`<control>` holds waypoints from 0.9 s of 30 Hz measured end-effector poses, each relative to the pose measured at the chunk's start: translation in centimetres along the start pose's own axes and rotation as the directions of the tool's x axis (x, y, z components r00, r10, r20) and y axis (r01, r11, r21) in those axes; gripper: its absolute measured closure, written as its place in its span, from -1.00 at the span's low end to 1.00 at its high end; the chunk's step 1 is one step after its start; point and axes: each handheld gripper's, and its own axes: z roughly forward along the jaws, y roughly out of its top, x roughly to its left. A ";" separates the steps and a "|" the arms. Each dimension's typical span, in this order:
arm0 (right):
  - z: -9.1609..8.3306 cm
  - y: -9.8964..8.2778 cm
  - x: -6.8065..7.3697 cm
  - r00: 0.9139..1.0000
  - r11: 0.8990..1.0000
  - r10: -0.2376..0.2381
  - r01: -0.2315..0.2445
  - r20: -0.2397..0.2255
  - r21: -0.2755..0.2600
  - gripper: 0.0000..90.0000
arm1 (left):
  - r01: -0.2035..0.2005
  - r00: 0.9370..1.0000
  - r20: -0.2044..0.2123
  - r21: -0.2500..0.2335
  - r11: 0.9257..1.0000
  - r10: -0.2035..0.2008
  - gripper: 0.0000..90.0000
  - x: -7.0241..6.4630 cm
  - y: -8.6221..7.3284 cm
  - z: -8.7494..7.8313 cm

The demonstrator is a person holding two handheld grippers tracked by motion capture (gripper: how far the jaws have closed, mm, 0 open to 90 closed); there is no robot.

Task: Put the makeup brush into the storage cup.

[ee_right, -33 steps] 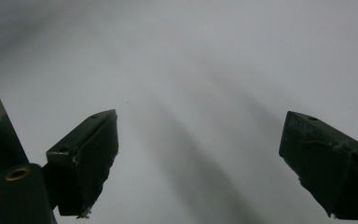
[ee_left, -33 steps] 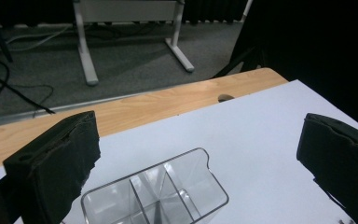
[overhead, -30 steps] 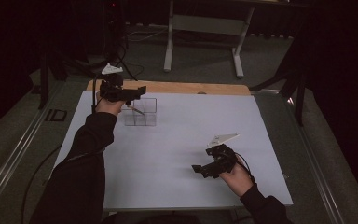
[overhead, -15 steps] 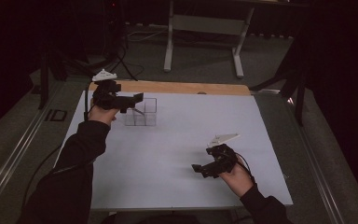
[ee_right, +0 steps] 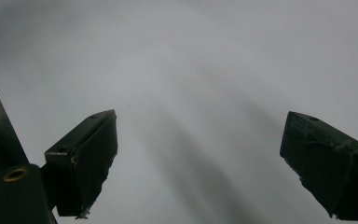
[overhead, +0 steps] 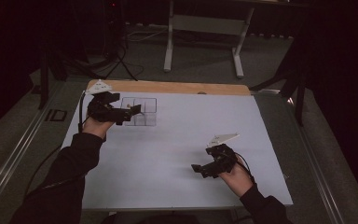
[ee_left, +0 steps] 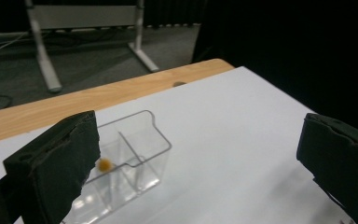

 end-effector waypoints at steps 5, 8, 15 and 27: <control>0.0 0.0 0.0 1.000 1.000 0.003 -0.003 0.000 0.002 -0.76 | -0.031 0.999 0.034 0.025 0.999 0.030 -1.00 -0.6 -1.4 -0.3; -0.1 0.0 -0.1 1.000 1.000 0.005 -0.005 -0.001 0.000 -0.76 | -0.033 0.998 0.051 0.029 0.999 0.032 -1.00 -1.0 -2.3 -0.5; -0.1 0.0 -0.1 1.000 1.000 0.003 -0.003 0.004 -0.002 -0.76 | -0.050 0.995 0.092 0.053 0.997 0.045 -1.00 -1.9 -4.4 -0.9; -0.1 0.0 -0.1 1.000 1.000 -0.002 0.002 0.006 0.002 -0.76 | -0.090 0.987 0.137 0.066 0.994 0.080 -1.00 -3.5 -6.9 -1.3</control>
